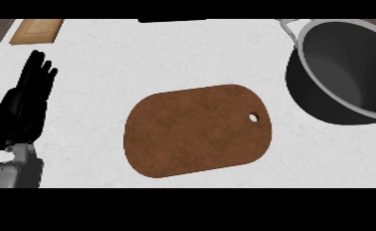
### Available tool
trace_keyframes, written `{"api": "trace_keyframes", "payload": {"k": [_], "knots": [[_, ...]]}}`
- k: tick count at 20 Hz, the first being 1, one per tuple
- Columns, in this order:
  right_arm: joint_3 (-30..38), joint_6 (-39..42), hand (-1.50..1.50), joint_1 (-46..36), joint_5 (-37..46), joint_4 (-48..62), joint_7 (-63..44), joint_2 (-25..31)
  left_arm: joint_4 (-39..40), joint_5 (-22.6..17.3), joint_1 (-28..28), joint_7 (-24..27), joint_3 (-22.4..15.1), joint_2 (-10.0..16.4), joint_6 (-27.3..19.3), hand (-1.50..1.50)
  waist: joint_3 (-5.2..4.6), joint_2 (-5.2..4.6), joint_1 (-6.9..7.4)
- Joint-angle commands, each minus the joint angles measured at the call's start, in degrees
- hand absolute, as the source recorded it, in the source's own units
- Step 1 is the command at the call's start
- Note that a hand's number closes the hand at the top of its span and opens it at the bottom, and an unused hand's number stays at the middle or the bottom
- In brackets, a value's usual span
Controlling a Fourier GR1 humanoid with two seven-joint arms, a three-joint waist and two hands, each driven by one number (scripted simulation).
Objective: Pick the pear from the cutting board and place it in the pot
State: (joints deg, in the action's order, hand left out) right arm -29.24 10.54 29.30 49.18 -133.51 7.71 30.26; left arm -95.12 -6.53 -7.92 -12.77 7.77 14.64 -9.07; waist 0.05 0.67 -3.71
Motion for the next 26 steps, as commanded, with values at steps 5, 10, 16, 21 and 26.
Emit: {"api": "trace_keyframes", "payload": {"k": [5, 10, 16, 21, 26], "knots": [[13.5, -7.8, 1.50, 5.7, -12.3, -13.8, 1.0, -5.8, -1.5, -0.1, -1.1, -1.4, -0.4, -0.4, -0.5, 0.00, 0.06, -0.13, 0.48], [23.2, -5.6, 1.50, 1.8, -17.4, -13.3, -1.4, -8.6, -1.3, 1.2, -1.2, -1.3, -2.0, -1.3, -0.8, 0.00, -0.02, -0.55, 1.79], [33.2, 0.1, 1.50, -5.7, -27.7, -6.4, -3.7, -10.8, -0.6, -1.1, -1.7, -1.1, -0.1, 0.7, 1.8, 0.00, -0.04, -0.67, 2.95], [48.3, 6.3, 1.50, -17.4, -42.7, 5.8, -7.3, -4.8, 0.8, -0.3, -3.0, -0.3, -1.5, -1.0, 1.5, 0.00, -0.07, -0.83, 3.84], [53.6, 8.8, 1.50, -29.2, -51.1, 25.5, -6.1, -0.3, 0.8, 0.5, -3.0, -0.3, -1.9, -1.2, 1.5, 0.00, -0.01, -0.93, 4.71]]}}
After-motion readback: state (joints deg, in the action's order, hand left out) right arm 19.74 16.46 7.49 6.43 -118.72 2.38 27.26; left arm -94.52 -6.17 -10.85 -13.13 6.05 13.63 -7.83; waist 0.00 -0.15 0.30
